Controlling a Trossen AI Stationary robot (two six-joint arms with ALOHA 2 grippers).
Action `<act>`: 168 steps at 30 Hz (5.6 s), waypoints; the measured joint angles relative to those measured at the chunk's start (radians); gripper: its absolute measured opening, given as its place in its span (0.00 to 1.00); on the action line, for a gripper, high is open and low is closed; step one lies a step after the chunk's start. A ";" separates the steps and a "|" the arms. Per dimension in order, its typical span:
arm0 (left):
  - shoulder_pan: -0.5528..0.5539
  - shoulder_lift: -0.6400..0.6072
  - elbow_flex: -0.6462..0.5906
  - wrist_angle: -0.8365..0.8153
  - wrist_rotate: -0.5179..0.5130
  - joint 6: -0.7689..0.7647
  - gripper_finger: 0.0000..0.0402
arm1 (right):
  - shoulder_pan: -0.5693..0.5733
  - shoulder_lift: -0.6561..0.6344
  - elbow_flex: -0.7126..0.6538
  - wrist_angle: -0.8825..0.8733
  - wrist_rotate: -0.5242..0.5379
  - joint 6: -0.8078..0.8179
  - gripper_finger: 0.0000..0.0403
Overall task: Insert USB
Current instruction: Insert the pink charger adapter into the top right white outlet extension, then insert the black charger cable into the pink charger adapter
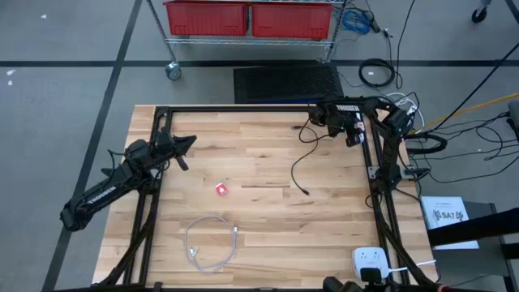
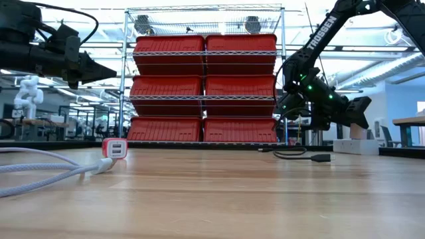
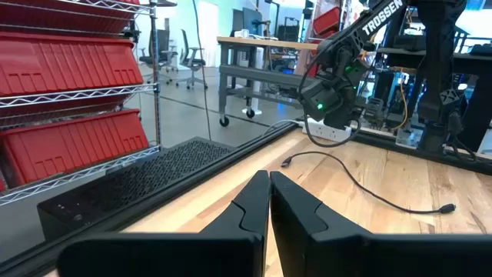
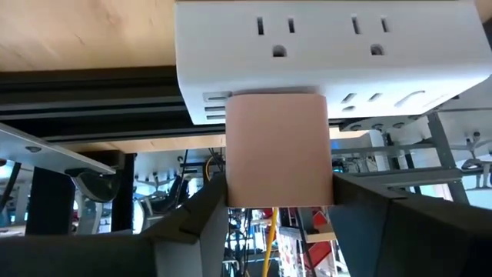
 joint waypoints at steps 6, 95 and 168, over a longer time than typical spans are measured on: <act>0.000 0.000 0.000 0.000 0.000 0.000 0.05 | -0.001 0.007 -0.004 0.014 0.037 0.048 0.58; 0.000 0.008 0.000 0.146 0.090 0.060 0.04 | -0.047 -0.135 -0.026 0.097 -0.173 0.554 0.00; 0.000 0.253 0.000 0.219 0.124 0.053 0.01 | 0.276 -0.087 0.208 0.847 -0.815 0.383 0.15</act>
